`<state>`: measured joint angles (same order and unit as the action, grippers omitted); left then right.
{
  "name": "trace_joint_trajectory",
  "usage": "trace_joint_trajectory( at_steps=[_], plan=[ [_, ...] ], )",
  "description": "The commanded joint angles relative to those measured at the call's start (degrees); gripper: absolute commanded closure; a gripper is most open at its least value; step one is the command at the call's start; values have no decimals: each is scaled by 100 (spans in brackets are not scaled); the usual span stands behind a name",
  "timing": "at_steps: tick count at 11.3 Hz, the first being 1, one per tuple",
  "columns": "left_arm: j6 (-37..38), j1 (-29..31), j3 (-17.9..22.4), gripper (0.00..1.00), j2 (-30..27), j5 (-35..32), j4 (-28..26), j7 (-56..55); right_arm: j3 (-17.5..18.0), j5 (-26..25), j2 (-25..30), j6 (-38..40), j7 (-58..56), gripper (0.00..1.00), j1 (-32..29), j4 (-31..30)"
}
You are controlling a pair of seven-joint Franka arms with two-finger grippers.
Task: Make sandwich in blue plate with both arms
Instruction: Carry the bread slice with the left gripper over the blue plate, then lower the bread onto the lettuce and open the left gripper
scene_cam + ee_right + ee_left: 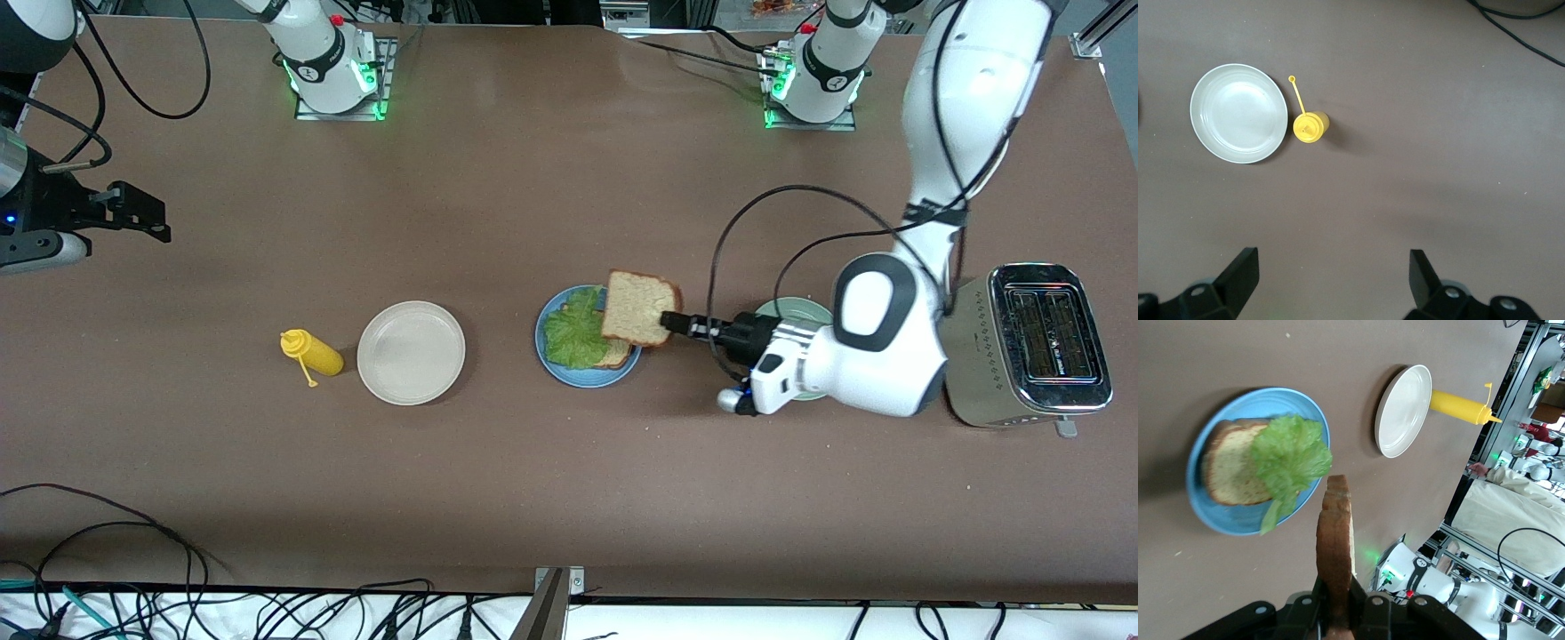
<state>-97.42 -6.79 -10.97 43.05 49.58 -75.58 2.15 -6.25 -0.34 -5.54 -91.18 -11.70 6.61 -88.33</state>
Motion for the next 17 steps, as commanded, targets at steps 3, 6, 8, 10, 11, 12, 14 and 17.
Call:
trace_joint_trajectory(
  at_steps=[3, 6, 8, 10, 11, 12, 14, 17],
  plan=[
    [-971, -587, 42, 98, 747, 841, 88, 748, -34, -71, -70, 48, 18, 0, 7, 123],
    [-1130, -543, 51, 83, 1021, 1124, -79, 1559, -43, -71, -70, 56, 18, 0, 7, 123],
    [-1130, -499, 77, 0, 1004, 1054, -141, 1569, -43, -71, -70, 56, 18, 0, -2, 123],
    [-1104, -403, 157, 0, 934, 609, -89, 1560, -43, -71, -70, 56, 18, 0, -2, 123],
    [-1104, -341, 157, 0, 846, 109, -62, 1560, -43, -71, -70, 56, 18, 0, -2, 123],
    [-1104, -297, 157, 0, 750, -287, -62, 1551, -43, -71, -70, 56, 18, 0, -2, 123],
    [-1087, -174, 157, 0, 522, -877, -62, 1543, -43, -71, -70, 56, 18, 0, -2, 123],
    [-710, 159, 166, 0, 57, -1632, -71, 1490, -43, -71, -70, 56, 18, 0, -2, 123]
  ],
)
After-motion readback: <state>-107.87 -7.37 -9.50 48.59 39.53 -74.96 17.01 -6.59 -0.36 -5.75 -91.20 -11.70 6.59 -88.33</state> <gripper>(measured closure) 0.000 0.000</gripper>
